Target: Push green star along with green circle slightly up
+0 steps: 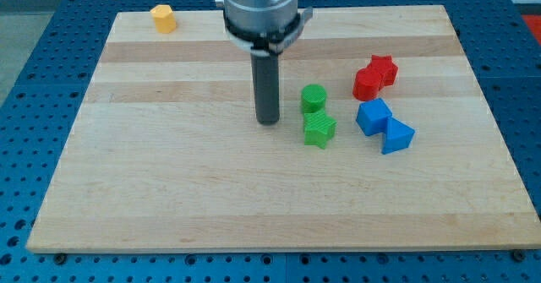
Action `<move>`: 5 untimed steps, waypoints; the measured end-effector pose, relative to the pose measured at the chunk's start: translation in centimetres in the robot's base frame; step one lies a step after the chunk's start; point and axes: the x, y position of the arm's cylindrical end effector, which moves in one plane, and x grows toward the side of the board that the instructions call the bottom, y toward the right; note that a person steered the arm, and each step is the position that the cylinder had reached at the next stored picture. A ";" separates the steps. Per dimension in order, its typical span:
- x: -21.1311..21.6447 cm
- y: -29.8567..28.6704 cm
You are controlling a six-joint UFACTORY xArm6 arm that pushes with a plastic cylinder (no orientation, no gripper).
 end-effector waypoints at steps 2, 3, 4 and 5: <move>6.2 2.3; 5.8 4.6; 4.3 6.3; 2.4 7.2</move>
